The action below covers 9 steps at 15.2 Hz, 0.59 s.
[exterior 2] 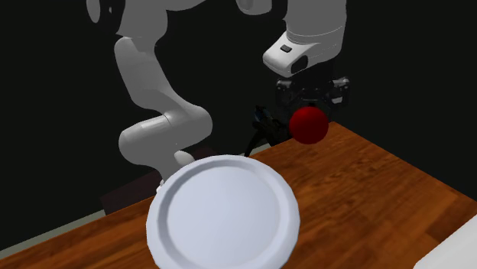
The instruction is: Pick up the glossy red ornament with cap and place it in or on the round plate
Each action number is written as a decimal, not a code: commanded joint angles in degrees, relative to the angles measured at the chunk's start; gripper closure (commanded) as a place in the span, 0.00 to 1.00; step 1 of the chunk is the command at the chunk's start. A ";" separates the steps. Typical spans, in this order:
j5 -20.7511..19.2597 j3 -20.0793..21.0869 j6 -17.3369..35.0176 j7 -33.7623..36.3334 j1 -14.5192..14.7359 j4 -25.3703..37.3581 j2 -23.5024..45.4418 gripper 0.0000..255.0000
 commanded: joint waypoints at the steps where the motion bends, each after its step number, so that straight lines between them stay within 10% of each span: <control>1: -0.50 -0.48 -1.35 0.48 -0.20 1.88 0.48 1.00; 9: -4.82 -6.83 -5.89 -3.76 -1.61 3.25 -0.08 1.00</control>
